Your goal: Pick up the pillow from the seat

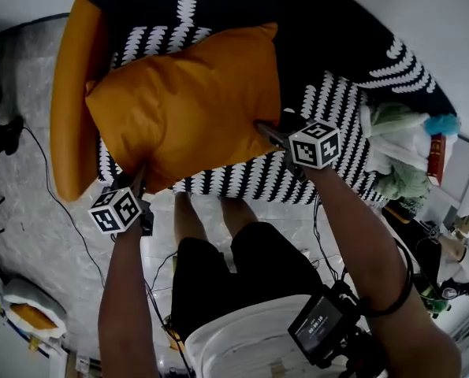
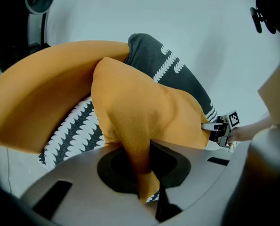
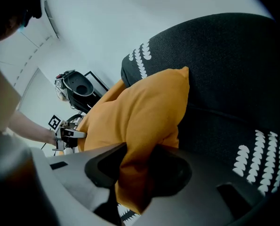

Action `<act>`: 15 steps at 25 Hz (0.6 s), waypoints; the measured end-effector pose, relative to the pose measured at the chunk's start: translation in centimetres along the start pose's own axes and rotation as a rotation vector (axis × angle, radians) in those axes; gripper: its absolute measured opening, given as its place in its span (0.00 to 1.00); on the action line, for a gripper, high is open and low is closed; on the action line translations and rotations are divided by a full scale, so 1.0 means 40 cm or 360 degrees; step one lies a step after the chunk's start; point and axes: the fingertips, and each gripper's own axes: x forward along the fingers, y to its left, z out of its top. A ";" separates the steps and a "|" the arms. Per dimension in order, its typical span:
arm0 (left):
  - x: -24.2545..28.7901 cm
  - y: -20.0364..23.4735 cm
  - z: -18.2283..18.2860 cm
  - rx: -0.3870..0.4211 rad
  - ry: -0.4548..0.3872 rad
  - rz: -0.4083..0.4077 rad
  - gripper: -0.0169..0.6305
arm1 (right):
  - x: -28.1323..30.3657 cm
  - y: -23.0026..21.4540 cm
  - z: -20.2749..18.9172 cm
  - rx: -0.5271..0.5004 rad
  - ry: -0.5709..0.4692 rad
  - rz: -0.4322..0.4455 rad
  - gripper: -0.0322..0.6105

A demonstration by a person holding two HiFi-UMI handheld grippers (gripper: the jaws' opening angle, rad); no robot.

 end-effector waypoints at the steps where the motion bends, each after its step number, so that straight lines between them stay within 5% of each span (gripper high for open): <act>1: -0.009 -0.007 -0.001 0.0008 -0.0005 -0.0002 0.12 | -0.010 0.007 -0.006 -0.0005 -0.0001 -0.0002 0.30; 15: -0.096 -0.110 -0.079 0.0010 -0.0016 -0.0011 0.10 | -0.149 0.039 -0.112 0.0168 -0.0065 0.0062 0.29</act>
